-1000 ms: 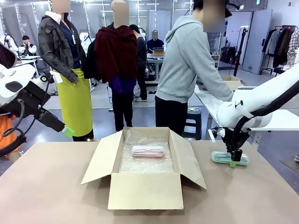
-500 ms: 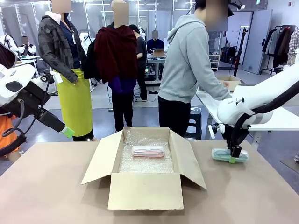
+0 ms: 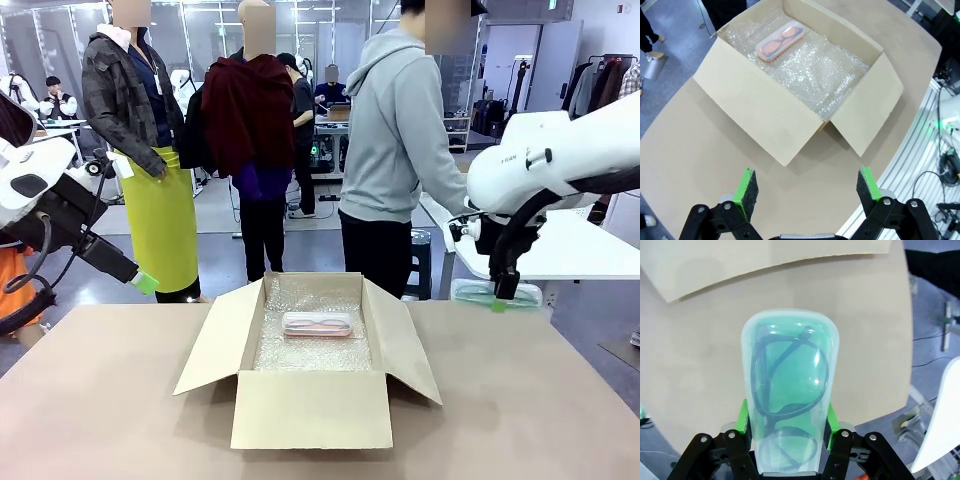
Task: Pack the glasses set securely to prepare it for shipping.
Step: Put the Glasses case from the right side of the table into the Package Box.
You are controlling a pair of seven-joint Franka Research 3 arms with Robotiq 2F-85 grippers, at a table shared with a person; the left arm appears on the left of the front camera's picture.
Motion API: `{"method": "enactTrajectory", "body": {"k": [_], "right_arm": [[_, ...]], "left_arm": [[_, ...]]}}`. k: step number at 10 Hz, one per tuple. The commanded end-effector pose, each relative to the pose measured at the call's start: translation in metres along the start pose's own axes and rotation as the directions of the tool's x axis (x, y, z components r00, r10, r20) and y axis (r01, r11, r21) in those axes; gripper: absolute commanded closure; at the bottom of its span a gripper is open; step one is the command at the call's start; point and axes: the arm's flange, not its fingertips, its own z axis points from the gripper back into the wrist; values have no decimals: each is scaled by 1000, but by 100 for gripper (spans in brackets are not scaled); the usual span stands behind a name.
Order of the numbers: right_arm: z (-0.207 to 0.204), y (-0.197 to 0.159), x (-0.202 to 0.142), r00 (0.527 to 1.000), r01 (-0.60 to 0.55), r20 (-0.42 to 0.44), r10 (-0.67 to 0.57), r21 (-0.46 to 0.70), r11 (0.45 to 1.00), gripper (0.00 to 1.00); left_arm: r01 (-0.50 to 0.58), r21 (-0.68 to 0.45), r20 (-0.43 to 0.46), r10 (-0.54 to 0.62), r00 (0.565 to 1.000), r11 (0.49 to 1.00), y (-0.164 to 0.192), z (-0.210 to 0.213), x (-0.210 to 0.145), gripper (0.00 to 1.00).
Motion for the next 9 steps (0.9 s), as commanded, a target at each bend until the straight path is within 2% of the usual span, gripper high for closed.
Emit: {"method": "enactTrajectory", "body": {"k": [1,3,4,5,9], "right_arm": [[-3,24,7,998,50,-34,-49,29,998,60],[1,38,6,998,60,-6,-60,0,998,60],[0,34,0,989,151,14,-150,-16,988,60],[1,31,8,999,27,-18,-27,30,999,60],[1,31,8,999,27,-18,-27,30,999,60]], "left_arm": [[7,-15,9,-7,1000,1000,1,2,0,0],[7,-15,9,-7,1000,1000,1,2,0,0],[7,-15,9,-7,1000,1000,1,2,0,0],[7,-15,9,-7,1000,1000,1,2,0,0],[7,-15,9,-7,1000,1000,1,2,0,0]]}}
